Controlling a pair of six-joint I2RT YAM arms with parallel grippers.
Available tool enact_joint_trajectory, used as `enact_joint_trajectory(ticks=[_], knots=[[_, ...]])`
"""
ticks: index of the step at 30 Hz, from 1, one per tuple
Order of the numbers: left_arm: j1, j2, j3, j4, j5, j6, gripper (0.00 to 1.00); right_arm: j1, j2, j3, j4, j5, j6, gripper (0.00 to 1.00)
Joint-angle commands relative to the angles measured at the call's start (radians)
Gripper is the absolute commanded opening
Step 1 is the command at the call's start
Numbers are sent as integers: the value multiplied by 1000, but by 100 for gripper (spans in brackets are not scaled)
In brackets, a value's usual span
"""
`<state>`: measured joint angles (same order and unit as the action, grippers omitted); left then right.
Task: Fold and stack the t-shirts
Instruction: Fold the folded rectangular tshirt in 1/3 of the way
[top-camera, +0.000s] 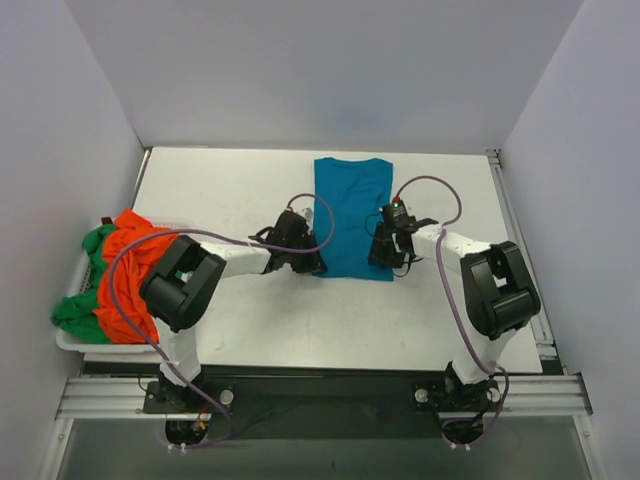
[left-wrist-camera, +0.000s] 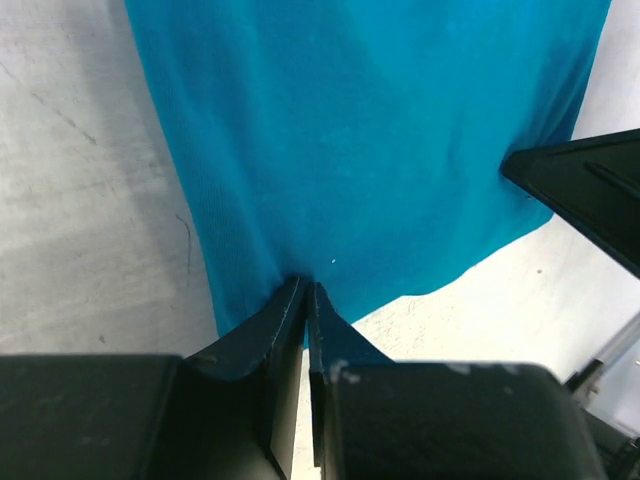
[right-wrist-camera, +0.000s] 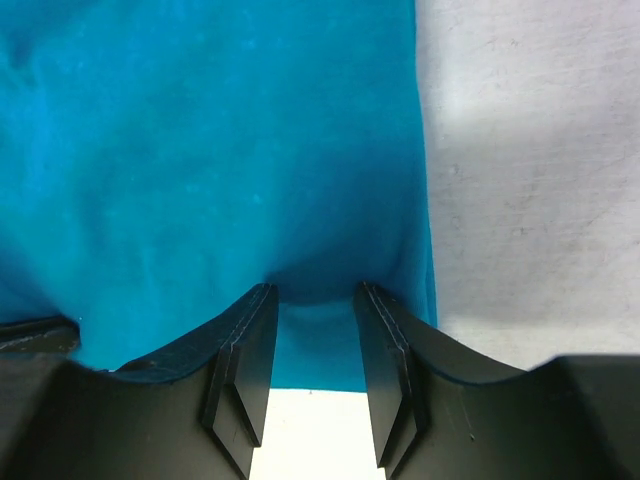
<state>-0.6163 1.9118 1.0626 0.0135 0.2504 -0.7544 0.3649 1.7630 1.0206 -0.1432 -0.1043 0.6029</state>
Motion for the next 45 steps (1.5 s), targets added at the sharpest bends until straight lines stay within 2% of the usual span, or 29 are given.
enact_joint_trajectory(ticks=[1, 9, 16, 20, 24, 28, 31, 32, 34, 35, 38, 45], knots=[[-52, -26, -76, -45, -112, 32, 17, 71, 1, -89, -38, 95, 23, 38], [-137, -187, -298, -29, -175, -6, 15, 169, -158, -299, -22, 132, 100, 38], [-223, -423, -501, -41, -221, -80, 15, 288, -359, -463, -32, 135, 172, 38], [-250, -548, -579, -87, -223, -105, 15, 365, -454, -504, -47, 127, 212, 38], [-250, -695, -564, -185, -224, -94, 19, 368, -556, -479, -120, 130, 196, 38], [-241, -770, -489, -250, -226, -73, 25, 339, -620, -375, -185, 150, 134, 38], [-203, -738, -415, -231, -215, -42, 29, 299, -593, -266, -177, 127, 77, 37], [-157, -712, -394, -216, -200, -31, 28, 293, -549, -237, -161, 112, 63, 36], [-116, -622, -331, -195, -160, -2, 26, 286, -492, -150, -133, 60, 41, 34], [-67, -587, -316, -158, -119, 3, 24, 284, -426, -120, -104, 26, 28, 31], [-14, -455, -244, -65, -33, 21, 17, 273, -279, -22, -55, -55, 6, 26], [10, -261, -165, 169, 78, 29, 14, 230, -51, 88, 54, -184, -2, 20]])
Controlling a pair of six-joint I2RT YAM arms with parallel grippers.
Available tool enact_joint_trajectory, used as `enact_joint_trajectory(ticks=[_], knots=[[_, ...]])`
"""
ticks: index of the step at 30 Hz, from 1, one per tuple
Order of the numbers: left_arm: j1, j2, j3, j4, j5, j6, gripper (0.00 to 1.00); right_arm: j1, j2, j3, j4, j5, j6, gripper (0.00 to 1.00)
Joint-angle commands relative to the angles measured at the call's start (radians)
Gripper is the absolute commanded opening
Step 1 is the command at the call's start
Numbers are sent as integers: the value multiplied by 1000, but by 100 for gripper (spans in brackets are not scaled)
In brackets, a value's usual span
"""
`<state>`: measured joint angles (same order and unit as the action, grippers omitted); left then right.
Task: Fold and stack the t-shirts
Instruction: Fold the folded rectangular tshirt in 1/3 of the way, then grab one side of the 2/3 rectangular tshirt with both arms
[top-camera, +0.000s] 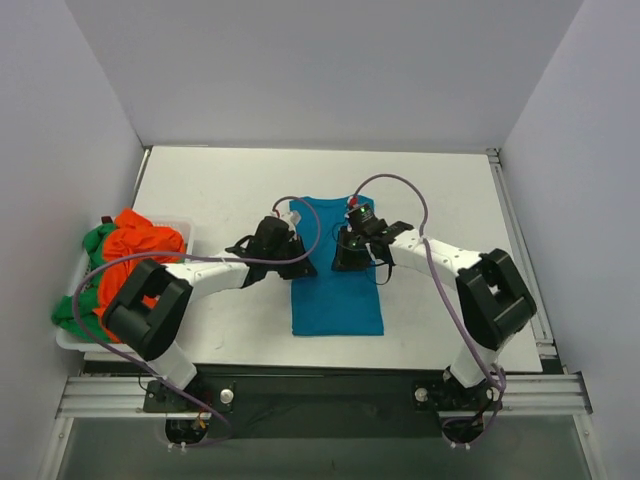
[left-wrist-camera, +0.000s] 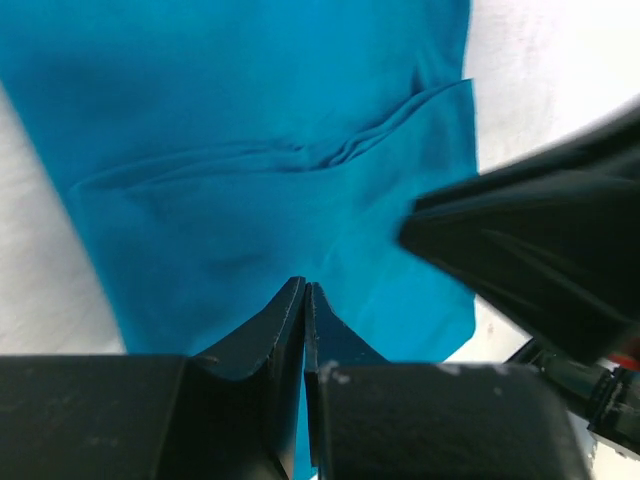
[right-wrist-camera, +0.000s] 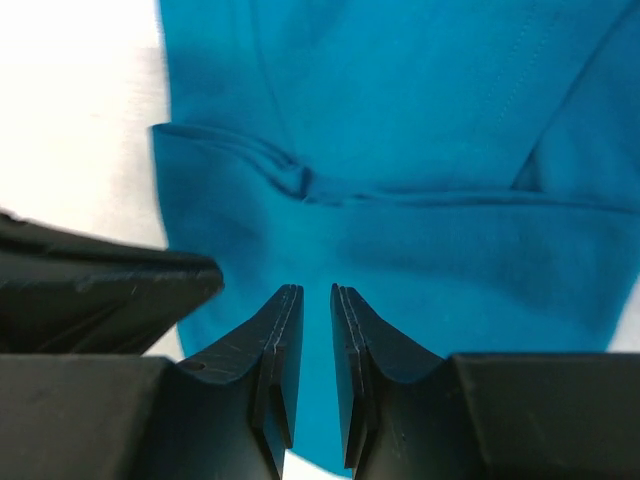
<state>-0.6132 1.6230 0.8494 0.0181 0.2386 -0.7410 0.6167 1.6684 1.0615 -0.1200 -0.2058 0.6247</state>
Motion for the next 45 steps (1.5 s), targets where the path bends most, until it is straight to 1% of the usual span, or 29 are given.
enact_joint_trajectory(ticks=[1, 2, 4, 11, 13, 14, 19, 27, 33, 39, 41, 42, 44, 45], knots=[[10, 40, 50, 183, 102, 12, 14, -25, 60, 52, 42, -95, -22, 20], [10, 54, 57, 218, 111, 6, 14, -35, 86, 57, 57, -105, -20, 19], [10, 92, 68, 233, 120, -11, 14, -40, 109, 63, 65, -121, -13, 19], [9, 215, 126, 246, 107, -24, 14, -78, 160, 38, 111, -147, 33, 18], [12, 247, 143, 211, 85, -31, 14, -95, 159, 19, 134, -145, 53, 18], [10, 256, 149, 198, 52, -31, 14, -101, 162, 12, 143, -155, 59, 18], [10, 311, 174, 131, 10, -47, 13, -144, 157, -41, 158, -142, 92, 18], [21, 313, 155, 129, 5, -55, 13, -232, 142, -141, 192, -153, 87, 17], [32, 317, 154, 129, 16, -55, 13, -328, 113, -195, 214, -207, 63, 17], [44, 298, 192, 132, 54, -20, 13, -390, 88, -172, 178, -264, 12, 18], [55, 272, 220, 123, 73, -9, 13, -394, 67, -140, 135, -264, -5, 18], [59, 262, 230, 123, 83, 3, 18, -397, 54, -130, 123, -258, -11, 19], [67, 221, 260, 111, 102, 12, 22, -400, 16, -100, 77, -254, -19, 21], [76, 203, 264, 102, 106, 21, 26, -402, -1, -92, 63, -253, -26, 23]])
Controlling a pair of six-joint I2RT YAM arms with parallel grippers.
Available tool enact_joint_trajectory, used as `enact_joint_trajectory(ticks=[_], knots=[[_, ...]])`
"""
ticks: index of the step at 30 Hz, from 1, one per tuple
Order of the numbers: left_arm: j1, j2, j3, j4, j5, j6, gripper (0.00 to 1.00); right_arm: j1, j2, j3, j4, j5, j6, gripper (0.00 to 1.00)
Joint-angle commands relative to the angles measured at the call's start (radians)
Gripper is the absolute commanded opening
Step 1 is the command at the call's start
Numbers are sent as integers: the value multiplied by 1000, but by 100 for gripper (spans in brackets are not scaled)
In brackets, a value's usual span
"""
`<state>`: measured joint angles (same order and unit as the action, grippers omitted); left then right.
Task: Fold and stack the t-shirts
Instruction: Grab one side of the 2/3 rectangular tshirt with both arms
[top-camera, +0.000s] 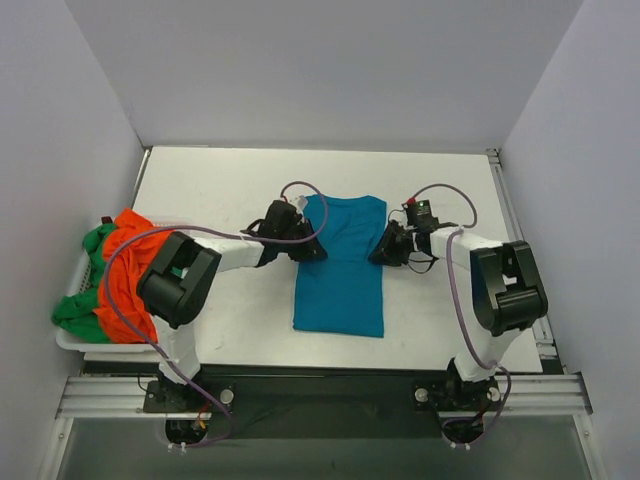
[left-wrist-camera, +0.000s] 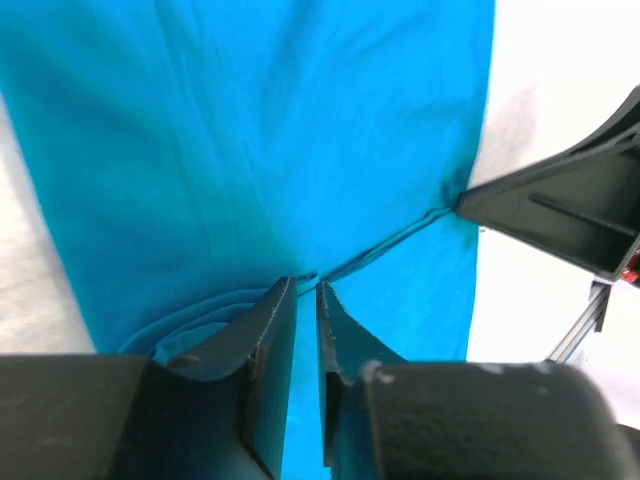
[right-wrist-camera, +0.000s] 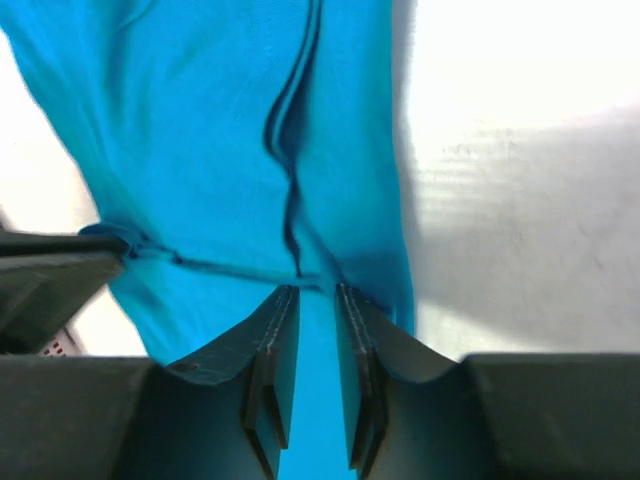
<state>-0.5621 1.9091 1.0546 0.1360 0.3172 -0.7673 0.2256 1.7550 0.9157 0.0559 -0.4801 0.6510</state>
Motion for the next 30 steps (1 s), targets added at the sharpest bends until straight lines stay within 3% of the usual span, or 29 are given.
enact_joint_trajectory(ticks=[1, 7, 15, 23, 30], knots=[[28, -102, 65, -25, 29, 54, 28, -12, -115, 70, -137, 21, -57, 24], [36, -295, -4, -228, -107, 59, 31, -15, -271, 31, -243, 70, -51, 28], [39, -640, -317, -335, -133, 66, 47, 30, -623, -383, -258, 66, 70, 33], [1, -840, -585, -273, -18, -4, 52, 159, -867, -633, -261, 126, 220, 33], [-99, -815, -668, -158, -24, -73, 53, 182, -901, -724, -194, 155, 321, 33]])
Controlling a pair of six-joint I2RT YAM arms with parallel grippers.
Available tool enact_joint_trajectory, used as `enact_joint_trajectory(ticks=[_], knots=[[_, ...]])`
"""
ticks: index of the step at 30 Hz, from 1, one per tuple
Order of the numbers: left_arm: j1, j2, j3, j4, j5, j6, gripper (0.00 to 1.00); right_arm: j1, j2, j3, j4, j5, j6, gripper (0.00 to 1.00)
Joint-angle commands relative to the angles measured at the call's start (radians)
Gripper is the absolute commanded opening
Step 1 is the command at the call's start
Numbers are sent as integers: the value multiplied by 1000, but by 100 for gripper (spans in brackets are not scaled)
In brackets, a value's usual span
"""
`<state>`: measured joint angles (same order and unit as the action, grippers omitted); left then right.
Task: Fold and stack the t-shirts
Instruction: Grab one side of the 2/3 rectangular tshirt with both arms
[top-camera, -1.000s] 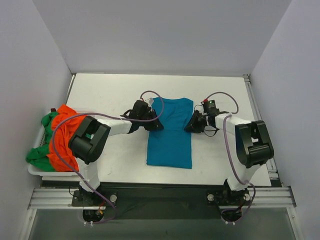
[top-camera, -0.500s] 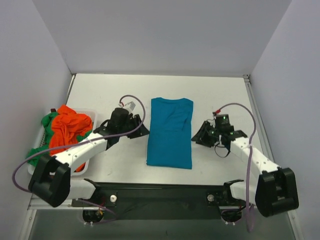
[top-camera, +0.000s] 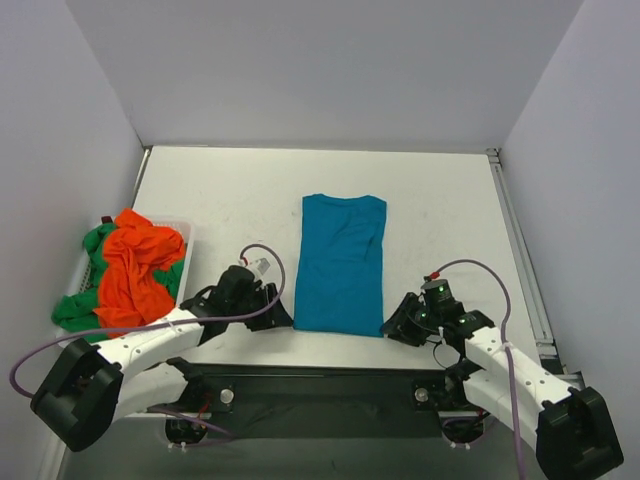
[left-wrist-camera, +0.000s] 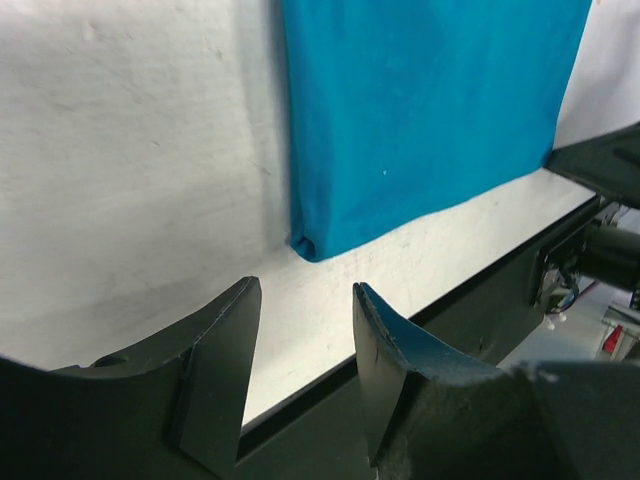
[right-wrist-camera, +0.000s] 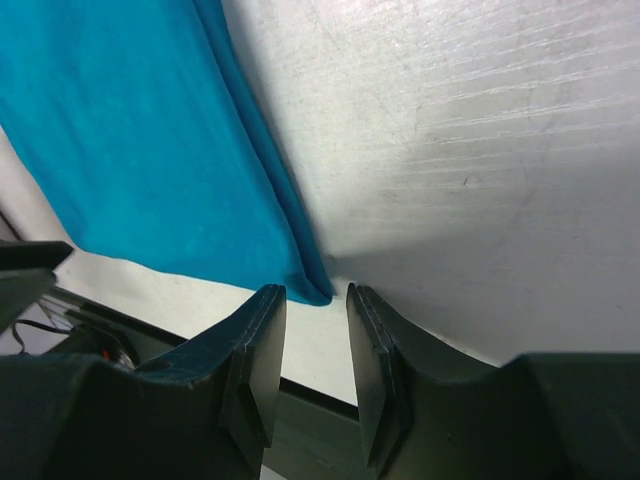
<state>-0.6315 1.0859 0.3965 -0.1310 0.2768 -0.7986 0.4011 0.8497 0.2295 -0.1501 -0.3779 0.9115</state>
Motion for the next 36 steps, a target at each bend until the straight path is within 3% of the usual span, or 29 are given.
enact_joint_trajectory(ticks=[1, 9, 17, 24, 36], knots=[[-58, 11, -11, 110, -5, -47, 53, 8, 3, -44, 18, 54, 72, 33], [-91, 72, -51, 191, -51, -83, 53, 27, -8, -82, 53, 76, 113, 31], [-100, 146, -56, 251, -64, -100, 52, 35, -31, -78, -23, 114, 99, 31], [-120, 135, -42, 195, -119, -94, 48, 65, -41, -59, -82, 152, 95, 32], [-148, 186, -12, 208, -146, -97, 41, 136, 38, -75, 18, 200, 159, 31]])
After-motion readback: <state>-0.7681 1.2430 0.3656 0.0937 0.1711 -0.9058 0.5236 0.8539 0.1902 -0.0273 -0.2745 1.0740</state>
